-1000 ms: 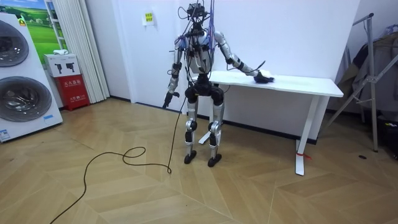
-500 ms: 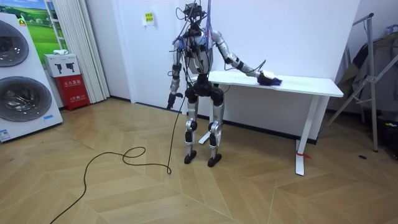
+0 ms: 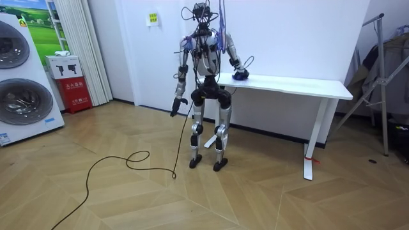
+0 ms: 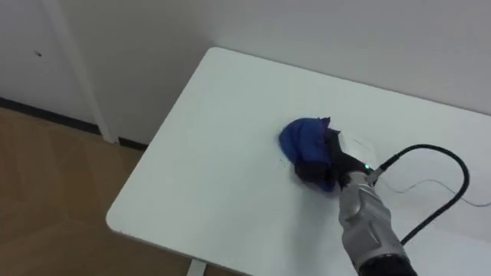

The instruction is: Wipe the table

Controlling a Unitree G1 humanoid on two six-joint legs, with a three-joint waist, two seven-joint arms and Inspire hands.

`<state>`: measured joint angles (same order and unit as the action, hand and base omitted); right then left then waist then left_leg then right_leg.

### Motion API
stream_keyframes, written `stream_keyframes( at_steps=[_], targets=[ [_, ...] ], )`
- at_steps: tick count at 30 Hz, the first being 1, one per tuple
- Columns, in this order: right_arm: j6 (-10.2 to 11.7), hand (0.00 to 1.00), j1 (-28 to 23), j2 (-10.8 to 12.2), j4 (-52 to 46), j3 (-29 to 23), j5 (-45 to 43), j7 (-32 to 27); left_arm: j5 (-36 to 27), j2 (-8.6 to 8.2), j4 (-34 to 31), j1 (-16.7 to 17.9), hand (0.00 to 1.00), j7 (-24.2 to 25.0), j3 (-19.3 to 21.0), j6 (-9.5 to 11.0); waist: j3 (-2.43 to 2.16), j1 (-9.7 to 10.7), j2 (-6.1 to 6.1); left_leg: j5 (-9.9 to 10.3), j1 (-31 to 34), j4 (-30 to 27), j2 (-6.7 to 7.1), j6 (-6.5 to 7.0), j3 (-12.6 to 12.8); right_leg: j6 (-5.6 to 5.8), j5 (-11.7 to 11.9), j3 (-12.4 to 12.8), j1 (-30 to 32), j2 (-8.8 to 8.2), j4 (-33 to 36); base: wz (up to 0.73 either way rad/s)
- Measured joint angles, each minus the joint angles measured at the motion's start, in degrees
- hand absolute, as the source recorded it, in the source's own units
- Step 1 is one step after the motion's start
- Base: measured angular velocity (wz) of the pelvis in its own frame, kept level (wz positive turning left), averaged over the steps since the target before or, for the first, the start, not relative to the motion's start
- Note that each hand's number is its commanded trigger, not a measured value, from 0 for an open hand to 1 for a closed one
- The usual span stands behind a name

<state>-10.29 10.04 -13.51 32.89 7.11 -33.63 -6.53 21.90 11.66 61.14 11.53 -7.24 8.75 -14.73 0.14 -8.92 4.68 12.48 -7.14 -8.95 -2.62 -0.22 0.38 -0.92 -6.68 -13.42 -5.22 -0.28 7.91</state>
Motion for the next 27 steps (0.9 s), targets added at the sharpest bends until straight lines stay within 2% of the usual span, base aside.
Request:
stream_keyframes(
  at_steps=[2,3,5,6,8,11,14,16,18,21,23,24,26,27],
  targets=[
    [5.0,1.00,-2.2,0.1,2.6,-3.0,4.9,-2.3,0.3,-0.15,0.5,0.7,0.00,0.0,1.2,0.1,-0.01,2.5,0.10,0.1,0.9,-0.7,0.42,0.25,-2.4,0.38,-0.2,-2.9,-0.9,-0.66,-0.2,0.66],
    [5.8,1.00,-2.8,0.1,3.0,-3.8,5.2,-3.1,0.3,-0.20,0.5,0.6,0.00,0.0,1.7,0.2,-0.04,2.6,0.04,0.1,0.8,-0.7,0.50,0.34,-2.5,0.57,-0.4,-3.2,-1.2,-0.77,-0.2,0.43],
    [7.0,1.00,-3.5,-0.1,6.4,-6.9,6.7,-5.7,1.3,-0.20,0.6,0.7,0.00,0.0,4.1,0.4,-0.41,2.8,-0.53,0.4,0.5,-0.8,0.90,0.72,-3.3,0.94,-0.6,-3.5,-2.2,-1.17,-0.3,0.22],
    [7.1,1.00,-3.6,-0.3,7.1,-8.0,6.8,-6.3,1.5,-0.20,0.6,0.8,0.00,0.0,4.5,0.5,-0.50,3.1,-0.67,0.4,0.5,-0.9,1.11,0.76,-3.8,1.04,-0.6,-4.0,-2.4,-1.39,-0.3,0.27],
    [7.1,1.00,-4.3,-2.2,10.2,-11.9,8.4,-8.4,1.8,-0.11,0.6,1.2,0.00,0.0,5.3,0.5,-1.13,4.0,-1.54,0.3,0.2,-0.9,1.73,1.18,-4.4,1.21,-0.7,-4.3,-3.0,-1.94,-0.2,0.20],
    [7.4,1.00,-6.8,-4.6,13.1,-17.2,8.4,-10.1,3.9,0.33,0.5,2.1,0.00,0.1,7.5,0.3,-1.49,5.1,-2.05,0.5,-0.9,-0.9,2.14,1.52,-4.7,1.63,-1.0,-4.4,-4.2,-2.32,-0.2,0.04],
    [7.5,1.00,-9.5,-5.9,14.6,-21.0,8.5,-11.6,3.9,0.59,0.4,2.1,0.00,0.4,8.8,0.1,-1.59,6.2,-2.06,0.5,-1.7,-0.9,2.40,1.61,-5.1,2.02,-1.2,-5.1,-5.2,-2.62,0.0,0.07],
    [7.5,1.00,-10.0,-6.3,14.7,-21.3,8.4,-11.7,3.7,0.63,0.1,2.0,0.00,1.0,8.5,0.1,-1.59,7.2,-2.07,0.5,-1.6,-1.3,2.46,1.61,-5.4,2.03,-1.2,-5.6,-5.3,-2.70,0.0,0.00],
    [7.4,1.00,-9.9,-6.2,14.5,-21.1,8.9,-11.7,3.4,0.63,-0.7,1.3,0.00,1.2,7.6,0.3,-1.59,7.2,-2.06,0.5,-1.5,-1.6,2.42,1.58,-5.1,2.05,-1.2,-5.3,-5.4,-2.59,0.0,-0.04],
    [3.5,1.00,-6.9,-5.2,13.2,-18.5,8.7,-11.6,2.6,0.41,-0.7,-0.9,0.00,1.2,3.9,0.1,-1.49,5.6,-2.47,0.4,-1.5,-1.7,1.97,1.33,-3.4,1.86,-1.1,-3.6,-4.1,-2.26,0.8,-0.35],
    [-2.0,1.00,-3.8,-3.4,8.9,-14.0,8.1,-9.4,2.3,0.07,-0.2,-3.7,0.00,1.3,2.7,-0.3,-1.36,3.3,-2.66,0.2,-1.3,-1.2,1.18,0.87,-0.7,0.93,-0.5,-0.5,-1.8,-1.48,1.8,-0.74],
    [-3.0,1.00,-3.2,-2.6,7.2,-12.3,7.6,-8.3,2.3,0.08,0.5,-4.6,0.00,1.3,2.3,-0.4,-1.32,3.1,-2.66,0.1,-1.2,-1.1,1.04,0.71,0.0,0.74,-0.4,0.1,-1.2,-1.31,2.1,-0.75],
    [-6.4,1.00,-0.9,0.6,-1.2,-4.1,3.6,-3.2,2.3,-0.53,1.4,-7.6,0.00,1.4,1.6,-1.5,-1.14,1.6,-2.84,-0.3,-0.8,-0.4,0.30,0.17,2.3,-0.09,0.2,1.9,0.6,-0.51,2.2,-0.50],
    [-6.7,1.00,0.6,2.3,-4.2,0.3,1.0,-0.6,2.3,-0.70,1.4,-8.1,0.00,1.4,1.0,-1.6,-0.98,1.4,-2.84,-0.4,-0.3,-0.4,0.14,-0.09,2.5,-0.29,0.3,1.9,1.2,-0.33,2.3,-0.15]
  ],
)
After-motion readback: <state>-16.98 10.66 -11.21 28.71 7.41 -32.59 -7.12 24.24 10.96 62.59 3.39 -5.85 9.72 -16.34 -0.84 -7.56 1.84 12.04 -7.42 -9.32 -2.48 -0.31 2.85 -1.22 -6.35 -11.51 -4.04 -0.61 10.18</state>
